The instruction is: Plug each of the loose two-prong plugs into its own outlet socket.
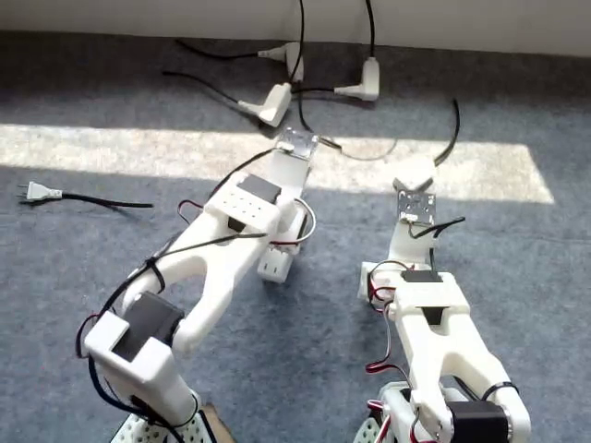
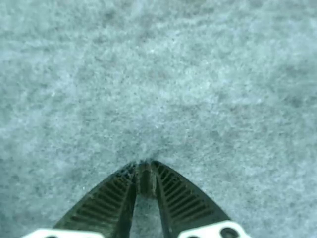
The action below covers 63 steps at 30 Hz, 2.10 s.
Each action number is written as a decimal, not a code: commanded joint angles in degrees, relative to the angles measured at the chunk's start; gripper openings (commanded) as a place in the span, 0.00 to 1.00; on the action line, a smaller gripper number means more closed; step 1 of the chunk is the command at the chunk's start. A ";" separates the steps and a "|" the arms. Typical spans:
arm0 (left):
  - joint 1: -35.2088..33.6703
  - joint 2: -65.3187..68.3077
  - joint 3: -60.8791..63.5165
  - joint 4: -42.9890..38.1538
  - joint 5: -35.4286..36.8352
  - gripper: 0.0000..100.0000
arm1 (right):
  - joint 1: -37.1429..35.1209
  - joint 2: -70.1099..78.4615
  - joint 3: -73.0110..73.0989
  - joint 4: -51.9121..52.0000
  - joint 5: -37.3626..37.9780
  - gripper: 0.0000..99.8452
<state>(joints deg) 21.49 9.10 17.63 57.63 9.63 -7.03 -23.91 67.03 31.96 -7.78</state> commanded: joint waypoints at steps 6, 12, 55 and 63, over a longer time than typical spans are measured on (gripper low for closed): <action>0.13 0.66 -4.26 1.58 -5.10 0.22 | -0.92 -1.19 -0.57 -1.54 -0.26 0.01; -6.37 -4.70 -17.01 13.01 -2.73 0.26 | -0.92 -1.19 -0.57 -1.89 -0.26 0.01; -63.34 46.02 -72.22 17.93 47.74 0.21 | -1.19 -1.19 0.04 -4.09 -0.26 0.01; -64.66 52.62 -78.64 17.49 47.91 0.21 | -1.19 -1.19 0.04 -4.18 -0.26 0.01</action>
<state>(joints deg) -41.45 60.18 -56.22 75.21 57.10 -7.38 -23.91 67.30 28.97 -7.78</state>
